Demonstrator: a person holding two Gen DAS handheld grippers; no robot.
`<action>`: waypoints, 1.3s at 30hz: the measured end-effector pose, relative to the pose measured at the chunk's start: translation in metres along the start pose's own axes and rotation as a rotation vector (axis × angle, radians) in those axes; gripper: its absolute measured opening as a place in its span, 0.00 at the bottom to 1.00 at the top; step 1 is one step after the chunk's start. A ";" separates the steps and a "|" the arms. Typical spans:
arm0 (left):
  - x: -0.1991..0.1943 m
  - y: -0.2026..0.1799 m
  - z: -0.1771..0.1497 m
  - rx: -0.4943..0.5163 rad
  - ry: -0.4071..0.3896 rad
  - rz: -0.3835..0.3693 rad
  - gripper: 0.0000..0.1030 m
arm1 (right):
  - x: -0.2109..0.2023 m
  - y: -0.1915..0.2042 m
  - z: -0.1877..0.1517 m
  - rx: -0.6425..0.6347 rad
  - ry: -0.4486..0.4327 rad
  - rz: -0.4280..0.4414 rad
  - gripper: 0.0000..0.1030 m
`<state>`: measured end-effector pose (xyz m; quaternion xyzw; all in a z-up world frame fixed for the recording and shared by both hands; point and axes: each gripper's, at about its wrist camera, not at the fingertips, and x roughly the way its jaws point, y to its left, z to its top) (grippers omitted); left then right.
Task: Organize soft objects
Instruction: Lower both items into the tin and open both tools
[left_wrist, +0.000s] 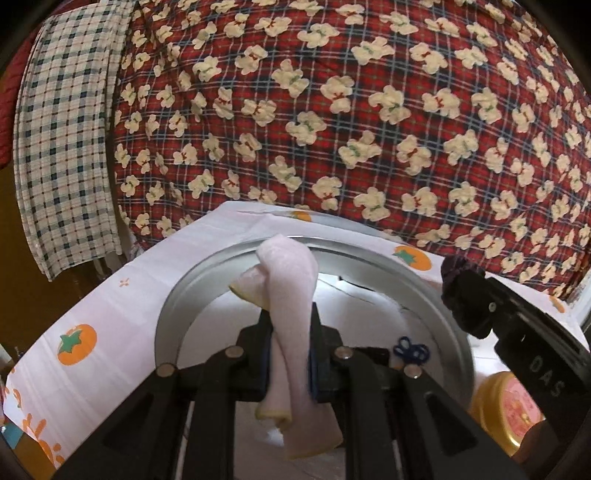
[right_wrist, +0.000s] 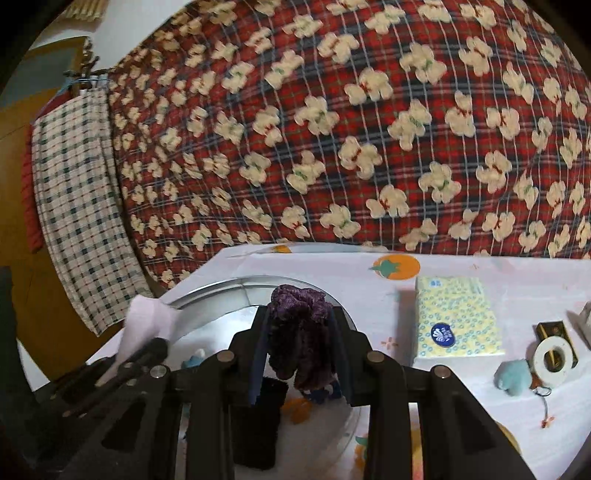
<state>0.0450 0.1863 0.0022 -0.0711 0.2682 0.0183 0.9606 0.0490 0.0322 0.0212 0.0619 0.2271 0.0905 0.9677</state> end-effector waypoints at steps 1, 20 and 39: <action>0.002 0.001 0.001 0.001 0.002 0.007 0.13 | 0.003 0.000 0.000 0.000 0.003 -0.004 0.34; 0.031 0.013 0.000 0.039 0.056 0.123 0.13 | 0.049 0.018 -0.007 -0.050 0.080 -0.027 0.34; 0.028 0.017 -0.006 0.008 0.024 0.162 0.56 | 0.043 0.017 -0.008 -0.043 0.062 0.059 0.50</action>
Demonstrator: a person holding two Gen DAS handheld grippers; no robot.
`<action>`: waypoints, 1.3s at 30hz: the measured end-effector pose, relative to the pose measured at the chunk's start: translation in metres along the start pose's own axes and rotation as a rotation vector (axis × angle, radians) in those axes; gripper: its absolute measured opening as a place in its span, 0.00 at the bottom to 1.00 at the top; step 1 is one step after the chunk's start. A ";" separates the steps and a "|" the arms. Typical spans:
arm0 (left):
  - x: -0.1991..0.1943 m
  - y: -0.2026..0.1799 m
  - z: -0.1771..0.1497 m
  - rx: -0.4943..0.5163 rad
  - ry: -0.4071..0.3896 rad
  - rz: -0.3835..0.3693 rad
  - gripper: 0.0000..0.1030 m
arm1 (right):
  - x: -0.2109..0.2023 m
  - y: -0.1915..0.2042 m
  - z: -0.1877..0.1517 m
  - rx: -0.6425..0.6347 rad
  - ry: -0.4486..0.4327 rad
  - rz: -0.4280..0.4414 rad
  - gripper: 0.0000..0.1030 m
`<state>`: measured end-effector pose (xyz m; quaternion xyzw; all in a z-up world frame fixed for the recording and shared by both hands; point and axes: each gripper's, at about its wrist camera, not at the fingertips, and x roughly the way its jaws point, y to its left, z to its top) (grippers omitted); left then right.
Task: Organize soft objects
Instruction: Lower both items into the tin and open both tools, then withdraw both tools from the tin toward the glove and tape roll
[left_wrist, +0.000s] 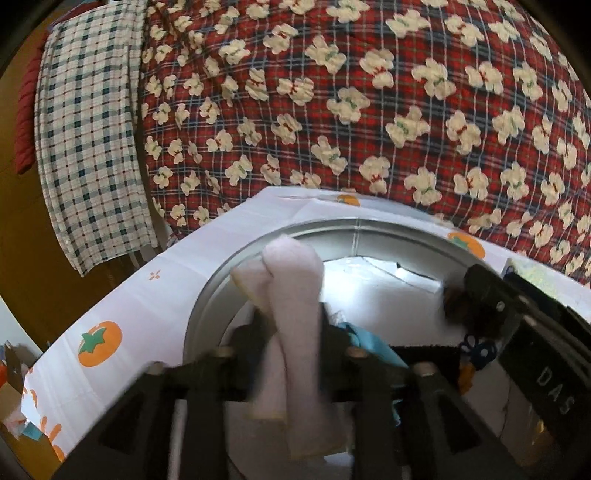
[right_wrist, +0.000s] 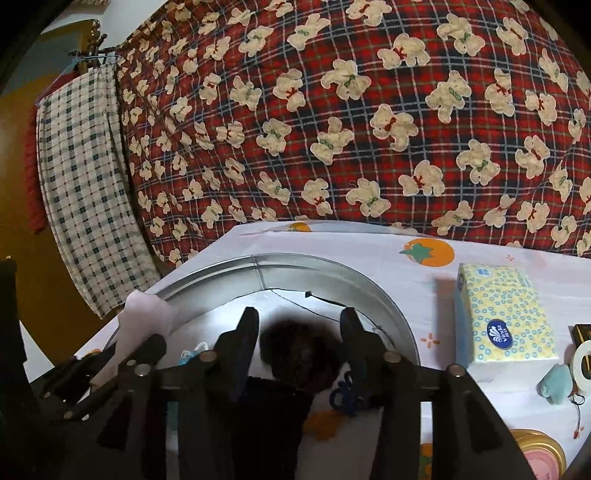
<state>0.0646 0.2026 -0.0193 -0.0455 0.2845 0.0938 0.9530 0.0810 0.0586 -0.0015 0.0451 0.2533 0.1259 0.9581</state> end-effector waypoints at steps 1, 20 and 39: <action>-0.006 0.001 0.000 -0.012 -0.032 -0.010 0.76 | -0.002 0.001 -0.001 -0.006 -0.008 -0.007 0.53; -0.030 0.001 -0.014 -0.054 -0.121 0.042 0.99 | -0.041 -0.014 -0.013 -0.013 -0.213 -0.179 0.78; -0.056 -0.010 -0.028 -0.030 -0.186 0.084 0.99 | -0.071 -0.025 -0.031 -0.067 -0.226 -0.219 0.78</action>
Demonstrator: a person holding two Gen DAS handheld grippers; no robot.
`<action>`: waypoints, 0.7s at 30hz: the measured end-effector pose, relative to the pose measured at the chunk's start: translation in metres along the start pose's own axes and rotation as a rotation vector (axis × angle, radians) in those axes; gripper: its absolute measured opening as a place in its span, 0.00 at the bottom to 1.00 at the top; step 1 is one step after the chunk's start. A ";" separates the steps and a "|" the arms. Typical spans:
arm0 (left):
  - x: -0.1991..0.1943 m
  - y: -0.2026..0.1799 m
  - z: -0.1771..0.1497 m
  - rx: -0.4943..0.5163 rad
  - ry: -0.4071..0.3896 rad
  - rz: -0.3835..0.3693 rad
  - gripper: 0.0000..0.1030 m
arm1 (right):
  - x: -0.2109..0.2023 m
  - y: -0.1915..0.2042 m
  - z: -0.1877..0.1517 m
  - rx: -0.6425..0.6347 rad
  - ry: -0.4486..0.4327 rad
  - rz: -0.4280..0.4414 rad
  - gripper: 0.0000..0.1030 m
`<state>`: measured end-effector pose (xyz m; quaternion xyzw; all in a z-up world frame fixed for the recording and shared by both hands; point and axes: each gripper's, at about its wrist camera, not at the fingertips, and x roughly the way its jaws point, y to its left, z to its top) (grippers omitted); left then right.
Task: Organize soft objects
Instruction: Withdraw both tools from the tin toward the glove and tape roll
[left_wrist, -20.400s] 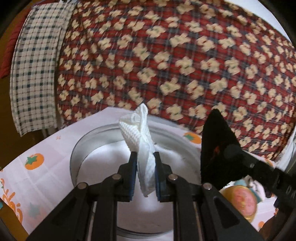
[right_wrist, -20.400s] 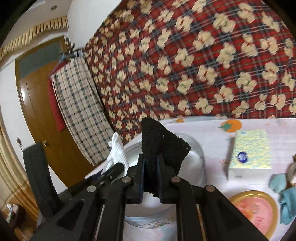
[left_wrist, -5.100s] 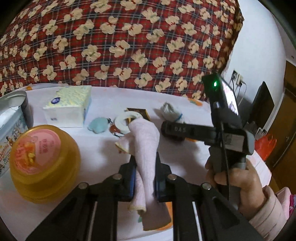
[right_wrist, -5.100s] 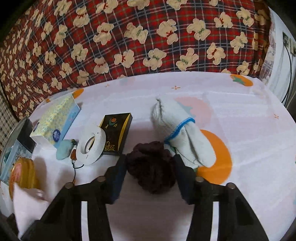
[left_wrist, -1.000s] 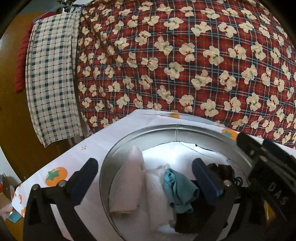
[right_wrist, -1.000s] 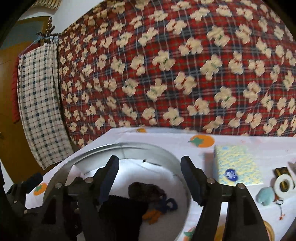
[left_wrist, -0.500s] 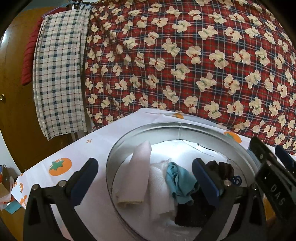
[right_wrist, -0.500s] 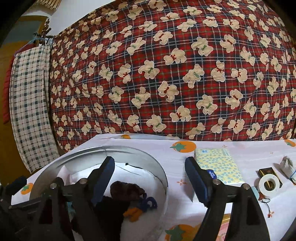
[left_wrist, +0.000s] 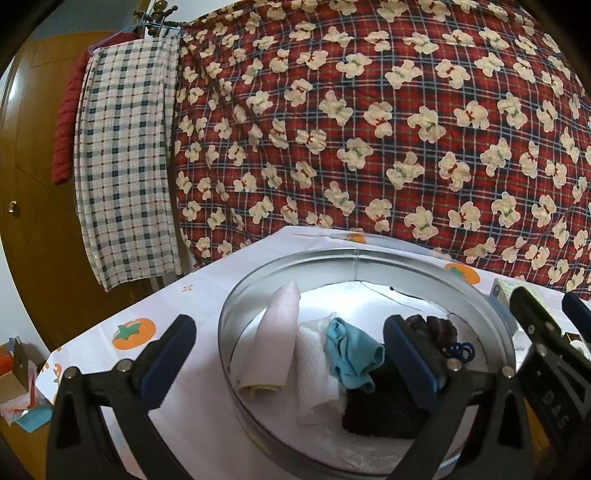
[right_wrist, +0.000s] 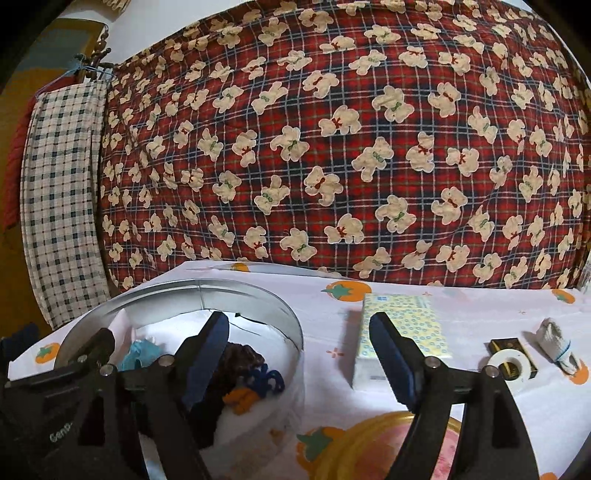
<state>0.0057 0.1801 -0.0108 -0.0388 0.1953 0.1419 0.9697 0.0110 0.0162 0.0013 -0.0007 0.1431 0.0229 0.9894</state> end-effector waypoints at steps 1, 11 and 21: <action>-0.002 -0.001 -0.001 0.001 -0.002 0.002 0.99 | -0.003 -0.002 -0.001 -0.003 -0.004 -0.003 0.78; -0.022 -0.023 -0.010 0.021 0.005 -0.039 0.99 | -0.023 -0.033 -0.005 0.005 -0.005 -0.030 0.78; -0.042 -0.065 -0.019 0.072 0.004 -0.115 0.99 | -0.041 -0.081 -0.010 0.058 -0.005 -0.079 0.78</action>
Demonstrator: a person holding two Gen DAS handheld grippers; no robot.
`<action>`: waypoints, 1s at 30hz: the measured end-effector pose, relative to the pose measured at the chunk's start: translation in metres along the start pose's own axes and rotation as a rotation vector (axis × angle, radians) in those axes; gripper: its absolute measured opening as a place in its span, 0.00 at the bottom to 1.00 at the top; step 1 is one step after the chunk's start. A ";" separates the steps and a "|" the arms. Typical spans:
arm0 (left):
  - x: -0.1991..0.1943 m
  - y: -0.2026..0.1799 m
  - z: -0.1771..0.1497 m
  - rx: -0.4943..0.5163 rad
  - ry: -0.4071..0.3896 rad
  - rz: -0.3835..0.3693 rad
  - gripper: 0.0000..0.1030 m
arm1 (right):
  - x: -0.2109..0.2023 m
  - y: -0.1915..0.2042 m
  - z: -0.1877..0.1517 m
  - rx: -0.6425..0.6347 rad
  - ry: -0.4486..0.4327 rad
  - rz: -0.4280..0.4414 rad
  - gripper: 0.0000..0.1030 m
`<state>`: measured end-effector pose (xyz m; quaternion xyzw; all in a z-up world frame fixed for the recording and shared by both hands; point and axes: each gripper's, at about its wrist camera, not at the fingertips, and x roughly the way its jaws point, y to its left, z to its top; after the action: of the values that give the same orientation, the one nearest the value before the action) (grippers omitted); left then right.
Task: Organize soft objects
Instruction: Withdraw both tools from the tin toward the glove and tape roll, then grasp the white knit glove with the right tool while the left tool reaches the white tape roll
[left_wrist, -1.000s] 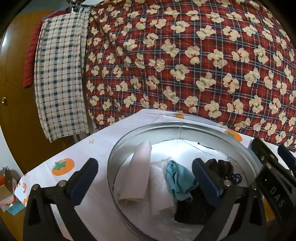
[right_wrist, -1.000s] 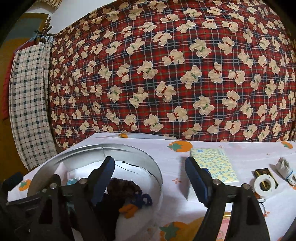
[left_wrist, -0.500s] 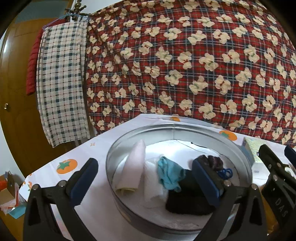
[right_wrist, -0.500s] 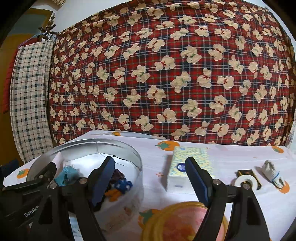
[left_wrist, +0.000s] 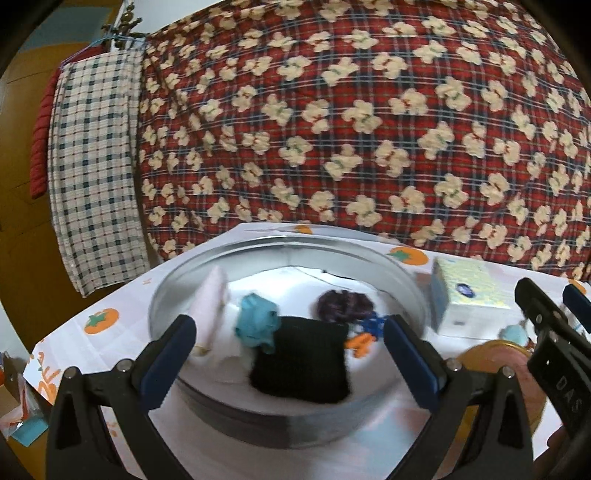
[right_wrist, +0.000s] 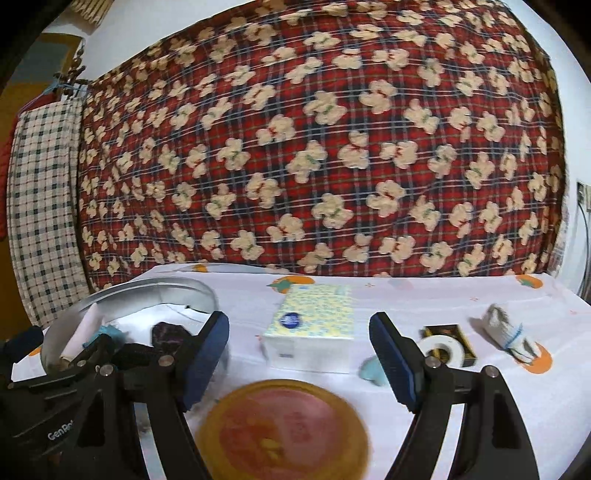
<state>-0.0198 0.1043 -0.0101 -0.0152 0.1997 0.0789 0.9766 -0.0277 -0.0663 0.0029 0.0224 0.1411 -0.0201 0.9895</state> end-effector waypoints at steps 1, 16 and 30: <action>-0.001 -0.005 -0.001 0.006 -0.001 -0.008 0.99 | -0.001 -0.007 0.000 0.006 0.001 -0.009 0.78; -0.026 -0.079 -0.010 0.057 0.000 -0.163 0.99 | -0.018 -0.126 -0.002 0.078 0.039 -0.169 0.78; -0.047 -0.153 -0.019 0.152 0.003 -0.310 0.99 | -0.023 -0.234 -0.010 0.273 0.139 -0.247 0.78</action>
<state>-0.0455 -0.0551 -0.0091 0.0282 0.2017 -0.0879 0.9751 -0.0628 -0.2982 -0.0093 0.1403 0.2069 -0.1587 0.9552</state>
